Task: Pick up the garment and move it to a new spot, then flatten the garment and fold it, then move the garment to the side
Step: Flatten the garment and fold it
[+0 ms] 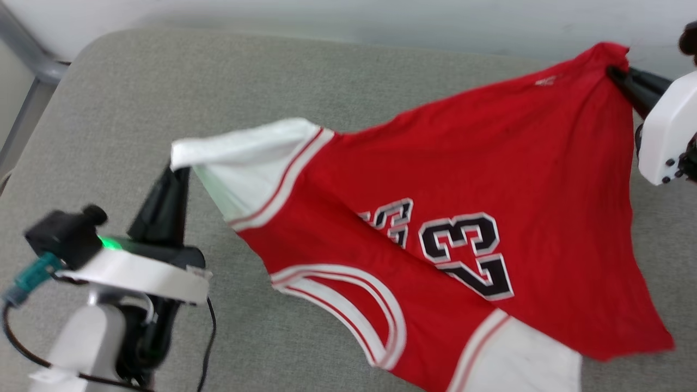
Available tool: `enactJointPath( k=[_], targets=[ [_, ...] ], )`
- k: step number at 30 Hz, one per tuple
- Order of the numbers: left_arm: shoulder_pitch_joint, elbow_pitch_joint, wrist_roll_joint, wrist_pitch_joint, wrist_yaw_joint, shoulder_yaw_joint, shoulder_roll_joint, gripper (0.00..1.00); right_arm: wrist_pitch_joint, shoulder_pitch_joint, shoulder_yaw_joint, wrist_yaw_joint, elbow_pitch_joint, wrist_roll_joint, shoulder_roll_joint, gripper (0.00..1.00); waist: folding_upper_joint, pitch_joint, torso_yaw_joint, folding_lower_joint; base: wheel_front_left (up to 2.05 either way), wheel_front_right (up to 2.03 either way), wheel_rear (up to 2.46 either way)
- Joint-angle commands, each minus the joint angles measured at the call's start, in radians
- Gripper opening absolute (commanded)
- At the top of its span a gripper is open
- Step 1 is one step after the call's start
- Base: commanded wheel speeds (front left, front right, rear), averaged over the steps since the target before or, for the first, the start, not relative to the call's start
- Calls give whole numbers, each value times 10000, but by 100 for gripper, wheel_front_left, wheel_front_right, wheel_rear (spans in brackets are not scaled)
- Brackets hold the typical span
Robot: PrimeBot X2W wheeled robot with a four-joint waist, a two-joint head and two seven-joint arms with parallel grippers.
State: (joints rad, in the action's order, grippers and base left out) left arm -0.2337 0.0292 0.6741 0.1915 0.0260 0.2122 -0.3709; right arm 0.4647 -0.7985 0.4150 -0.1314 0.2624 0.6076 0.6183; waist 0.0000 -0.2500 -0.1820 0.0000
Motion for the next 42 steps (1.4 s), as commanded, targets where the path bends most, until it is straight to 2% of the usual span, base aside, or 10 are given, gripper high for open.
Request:
enactJointPath(
  k=[1,10,17,22,32,42],
  targets=[
    [-422,263,-66,-146,-83,-149,-199,0,-158,85,-238,15,-194,-62,-148,0,0,273,283,0,0,0,0],
    [-2840,1698,-449,-1172,-440,-637,-1071,0,-363,-337,-1738,15,-1556,-359,-777,0,0,233,692,0,0,0,0],
    [-5261,2099,-584,-1742,-428,-540,-1162,0,-130,-1056,-2803,14,-2473,-927,-1298,0,0,-499,758,0,0,0,0],
    [-7436,1395,-490,-2050,-188,-497,-1102,0,256,-2388,-3257,14,-2691,-1428,-1543,0,0,-1507,732,0,0,0,0],
    [-12126,-1104,-735,-2027,470,-357,-1139,0,242,-6112,-3471,15,-1384,-2607,-1967,0,0,-3431,824,0,0,0,0],
    [-15134,-3122,-1016,-1651,731,-32,-935,0,-298,-9120,-3251,14,636,-3253,-1966,0,0,-4092,845,0,0,0,0]
  ],
)
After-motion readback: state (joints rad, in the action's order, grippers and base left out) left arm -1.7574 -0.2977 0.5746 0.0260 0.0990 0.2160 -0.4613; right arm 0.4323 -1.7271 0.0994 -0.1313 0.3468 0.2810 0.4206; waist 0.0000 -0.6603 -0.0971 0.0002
